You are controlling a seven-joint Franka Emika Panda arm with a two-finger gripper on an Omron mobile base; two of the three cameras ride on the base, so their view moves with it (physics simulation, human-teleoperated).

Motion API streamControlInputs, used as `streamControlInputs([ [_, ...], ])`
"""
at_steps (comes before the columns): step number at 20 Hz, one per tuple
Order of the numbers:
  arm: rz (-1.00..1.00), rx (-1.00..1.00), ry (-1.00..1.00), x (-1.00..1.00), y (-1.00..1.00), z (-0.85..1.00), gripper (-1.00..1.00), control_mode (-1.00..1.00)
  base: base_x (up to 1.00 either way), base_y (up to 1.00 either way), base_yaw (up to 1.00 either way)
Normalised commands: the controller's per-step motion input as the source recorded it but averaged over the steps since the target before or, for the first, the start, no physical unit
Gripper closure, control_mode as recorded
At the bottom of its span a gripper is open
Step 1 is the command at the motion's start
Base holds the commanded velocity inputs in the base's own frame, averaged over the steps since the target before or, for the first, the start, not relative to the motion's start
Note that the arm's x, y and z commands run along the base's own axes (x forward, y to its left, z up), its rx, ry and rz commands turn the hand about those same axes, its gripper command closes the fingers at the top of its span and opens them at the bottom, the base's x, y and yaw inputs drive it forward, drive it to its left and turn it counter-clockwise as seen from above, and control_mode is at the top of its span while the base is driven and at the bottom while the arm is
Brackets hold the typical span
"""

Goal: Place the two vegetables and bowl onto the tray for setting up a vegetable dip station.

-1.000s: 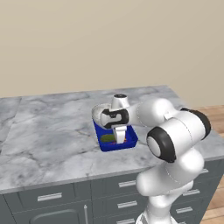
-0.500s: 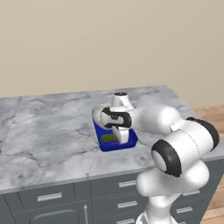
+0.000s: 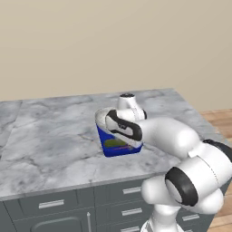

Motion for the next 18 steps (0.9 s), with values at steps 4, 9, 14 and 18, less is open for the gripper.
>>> streamControlInputs([
  [4, 0.47, 0.00, -0.03, -0.47, -0.01, 0.25, -1.00, -1.00, 0.00, 0.00, 0.00],
  [9, 0.43, 0.00, -0.10, -0.49, 0.00, 0.23, -1.00, -1.00, 0.00, 0.00, 0.00],
  [14, 0.37, 0.00, -0.07, -0.47, 0.00, 0.21, -1.00, -1.00, 0.00, 0.00, 0.00],
  [18, 0.37, 0.00, -0.17, -0.46, 0.00, 0.22, -1.00, -1.00, 0.00, 0.00, 0.00],
])
